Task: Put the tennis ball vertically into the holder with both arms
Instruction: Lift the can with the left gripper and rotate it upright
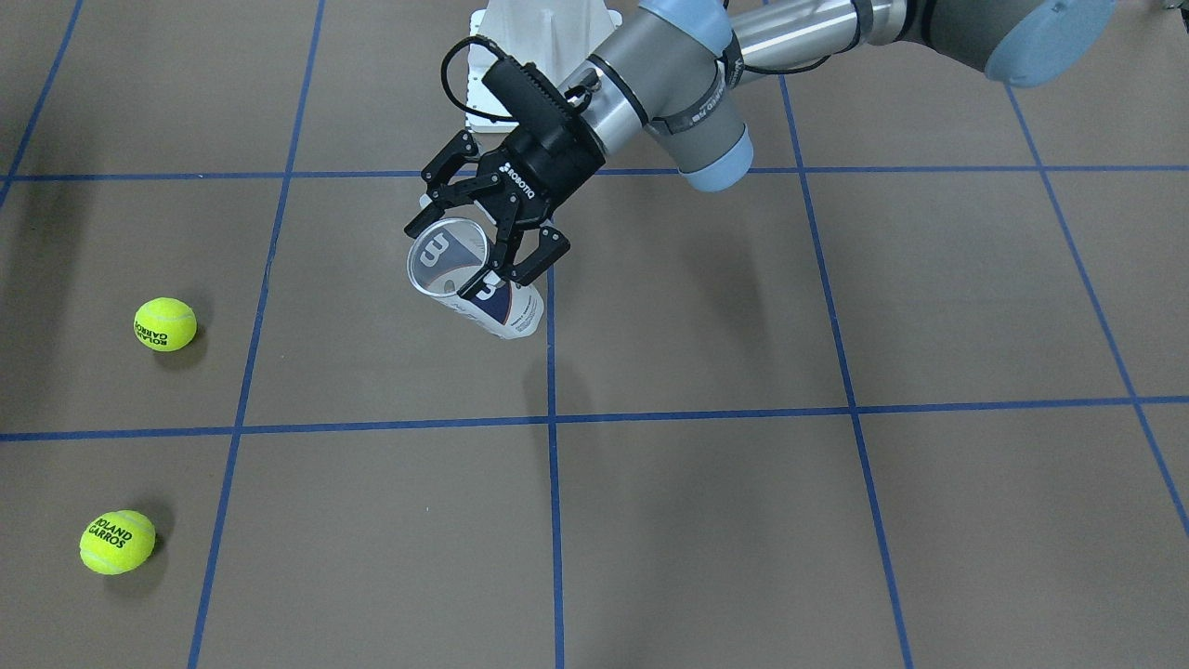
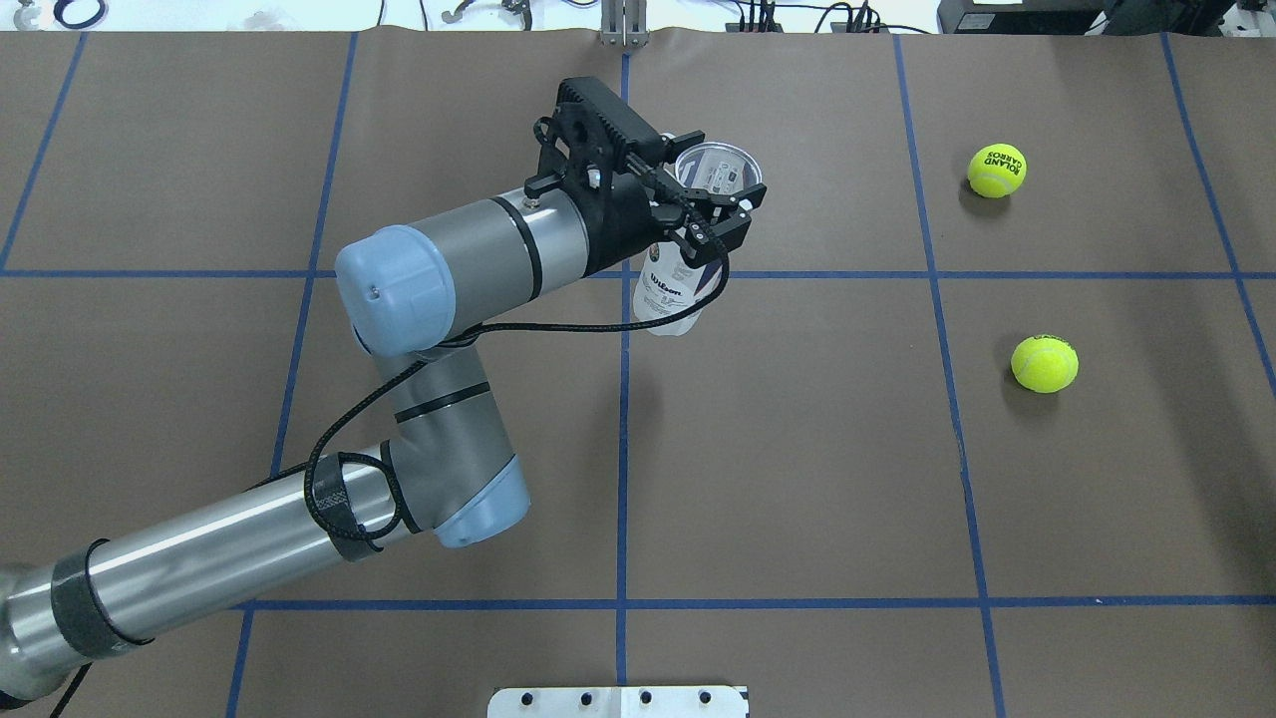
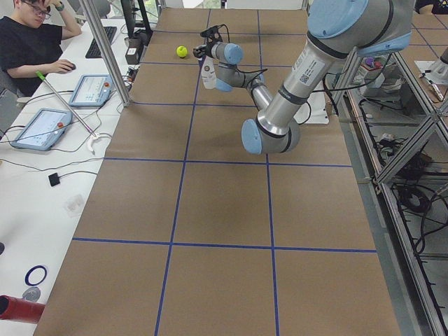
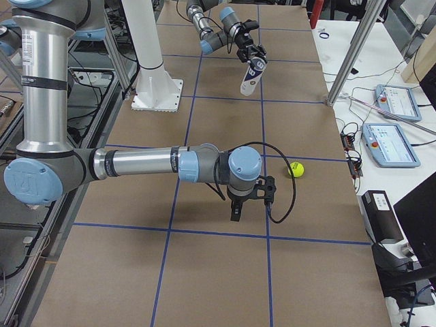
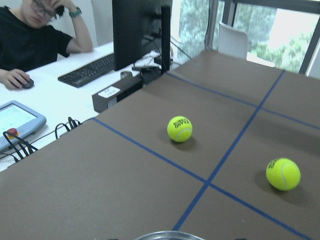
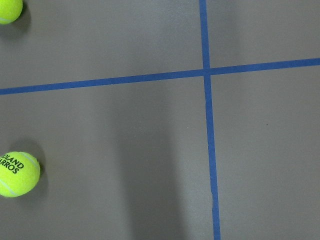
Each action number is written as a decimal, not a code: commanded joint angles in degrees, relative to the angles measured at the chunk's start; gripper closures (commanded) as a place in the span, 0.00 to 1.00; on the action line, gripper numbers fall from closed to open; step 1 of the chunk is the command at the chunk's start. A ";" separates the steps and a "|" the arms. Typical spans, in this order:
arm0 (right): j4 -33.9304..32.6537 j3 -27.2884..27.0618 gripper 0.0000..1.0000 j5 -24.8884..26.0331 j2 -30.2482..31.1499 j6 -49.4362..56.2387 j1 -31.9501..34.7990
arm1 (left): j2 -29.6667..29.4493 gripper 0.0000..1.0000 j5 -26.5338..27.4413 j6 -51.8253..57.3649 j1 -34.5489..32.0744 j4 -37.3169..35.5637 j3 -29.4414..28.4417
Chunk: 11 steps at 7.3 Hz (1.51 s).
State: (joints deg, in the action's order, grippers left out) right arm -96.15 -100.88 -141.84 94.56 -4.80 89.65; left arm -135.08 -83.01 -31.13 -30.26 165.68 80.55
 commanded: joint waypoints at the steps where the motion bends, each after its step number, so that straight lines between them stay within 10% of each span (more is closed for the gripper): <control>1: 0.00 -0.11 0.01 -0.02 -0.07 -0.04 0.00 | 6.98 0.72 1.01 0.02 0.02 16.19 -2.95; 11: 0.00 0.16 0.01 0.07 -0.25 -0.13 0.00 | 7.90 0.71 5.32 0.28 1.16 27.06 -11.47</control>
State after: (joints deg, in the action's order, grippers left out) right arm -96.15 -100.79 -141.77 94.37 -4.92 89.65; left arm -127.12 -77.71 -30.85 -29.29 192.71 69.81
